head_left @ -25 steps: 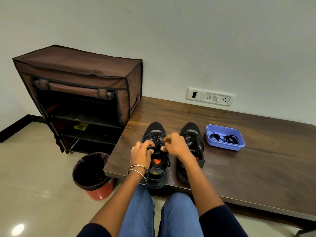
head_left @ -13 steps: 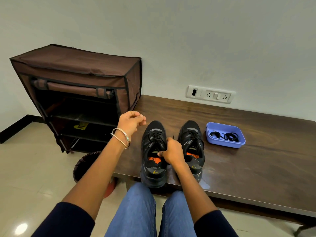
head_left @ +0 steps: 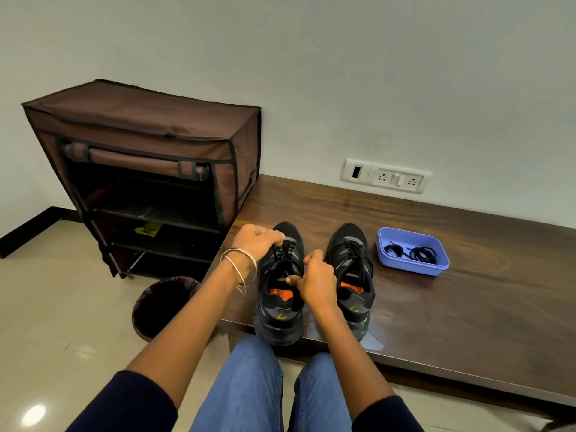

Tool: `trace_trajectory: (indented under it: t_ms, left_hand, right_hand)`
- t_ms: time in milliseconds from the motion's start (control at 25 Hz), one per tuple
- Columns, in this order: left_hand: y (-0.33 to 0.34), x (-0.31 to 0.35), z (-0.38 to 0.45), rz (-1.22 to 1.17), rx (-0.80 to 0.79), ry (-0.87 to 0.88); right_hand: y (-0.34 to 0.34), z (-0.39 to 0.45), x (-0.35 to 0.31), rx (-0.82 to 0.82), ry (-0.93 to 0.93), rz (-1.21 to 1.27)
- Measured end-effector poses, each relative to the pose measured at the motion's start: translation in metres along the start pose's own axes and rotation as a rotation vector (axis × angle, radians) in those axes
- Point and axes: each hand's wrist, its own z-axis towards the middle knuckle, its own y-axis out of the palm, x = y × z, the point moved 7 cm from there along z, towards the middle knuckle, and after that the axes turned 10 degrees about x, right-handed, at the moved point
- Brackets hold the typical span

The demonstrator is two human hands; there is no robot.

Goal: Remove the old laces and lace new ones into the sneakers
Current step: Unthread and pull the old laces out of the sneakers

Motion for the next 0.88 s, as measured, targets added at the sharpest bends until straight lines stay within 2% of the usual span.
trace_trajectory:
  t_ms: [200,280,400,480,560,640,680,800,880]
  left_hand:
    - [-0.008,0.013,-0.012,-0.479,-0.037,-0.325]
    - [-0.019,0.035,-0.012,-0.696,-0.044,-0.308]
    - [-0.048,0.076,-0.006,-0.812,0.009,-0.117]
    - [-0.062,0.081,0.003,-0.645,0.108,-0.025]
    - [-0.063,0.062,0.005,-0.192,0.148,-0.085]
    - [-0.049,0.029,-0.003,0.253,0.097,-0.149]
    - [-0.040,0.015,-0.008,0.399,0.068,-0.115]
    - [-0.002,-0.009,-0.018,0.607,-0.071,0.082]
    - [0.016,-0.018,-0.018,0.757,-0.070,0.224]
  right_hand:
    - [0.008,-0.001,0.001,-0.046,0.030,0.030]
    - [0.009,0.000,0.001,-0.067,0.028,0.013]
    - [0.005,-0.001,-0.002,-0.096,0.019,-0.063]
    - [0.001,0.001,-0.008,-0.092,0.004,-0.080]
    - [0.001,0.004,-0.016,-0.077,-0.032,-0.082]
    - [0.006,0.009,-0.024,-0.066,-0.095,-0.093]
    - [0.009,0.011,-0.028,-0.059,-0.126,-0.099]
    - [0.014,0.009,-0.029,-0.012,-0.171,-0.131]
    - [0.015,0.004,-0.019,0.032,-0.115,-0.077]
